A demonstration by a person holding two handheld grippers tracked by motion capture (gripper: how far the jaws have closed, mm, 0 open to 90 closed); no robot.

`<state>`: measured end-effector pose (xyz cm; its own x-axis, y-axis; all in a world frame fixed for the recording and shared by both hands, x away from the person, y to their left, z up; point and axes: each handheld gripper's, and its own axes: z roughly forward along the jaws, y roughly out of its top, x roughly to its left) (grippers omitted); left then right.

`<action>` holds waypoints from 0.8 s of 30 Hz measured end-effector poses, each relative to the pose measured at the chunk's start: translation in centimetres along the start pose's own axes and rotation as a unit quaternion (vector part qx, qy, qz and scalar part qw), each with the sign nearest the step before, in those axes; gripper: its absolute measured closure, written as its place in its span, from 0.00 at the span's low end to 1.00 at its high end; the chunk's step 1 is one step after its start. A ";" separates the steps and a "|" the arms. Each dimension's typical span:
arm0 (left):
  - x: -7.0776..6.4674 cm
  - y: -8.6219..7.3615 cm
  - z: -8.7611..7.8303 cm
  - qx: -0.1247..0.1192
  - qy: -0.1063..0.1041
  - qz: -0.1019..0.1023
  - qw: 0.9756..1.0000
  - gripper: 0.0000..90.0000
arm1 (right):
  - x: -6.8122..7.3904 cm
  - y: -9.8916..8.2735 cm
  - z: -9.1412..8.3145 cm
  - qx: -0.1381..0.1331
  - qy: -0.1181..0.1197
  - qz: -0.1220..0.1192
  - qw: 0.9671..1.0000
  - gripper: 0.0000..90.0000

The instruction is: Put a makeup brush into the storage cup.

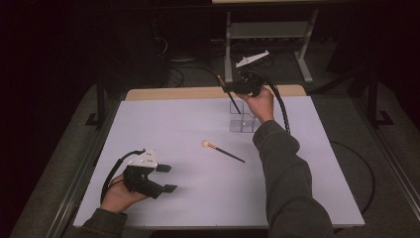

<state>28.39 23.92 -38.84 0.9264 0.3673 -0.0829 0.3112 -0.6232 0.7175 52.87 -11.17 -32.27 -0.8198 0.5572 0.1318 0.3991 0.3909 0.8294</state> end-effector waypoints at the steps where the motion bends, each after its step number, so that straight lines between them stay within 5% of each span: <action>1: 0.0 0.0 0.0 0.000 0.000 0.000 1.000 0.32 | 0.0 0.0 0.0 0.000 0.000 0.000 1.000 0.91; 24: 0.1 0.0 0.0 0.001 0.000 0.001 1.000 0.32 | 0.0 -0.6 0.3 0.002 0.004 0.002 1.000 0.91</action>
<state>28.51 23.93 -38.86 0.9272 0.3655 -0.0815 0.3095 -0.6254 0.7163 52.74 -11.16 -32.96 -0.8213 0.5534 0.1389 0.4034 0.3910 0.8273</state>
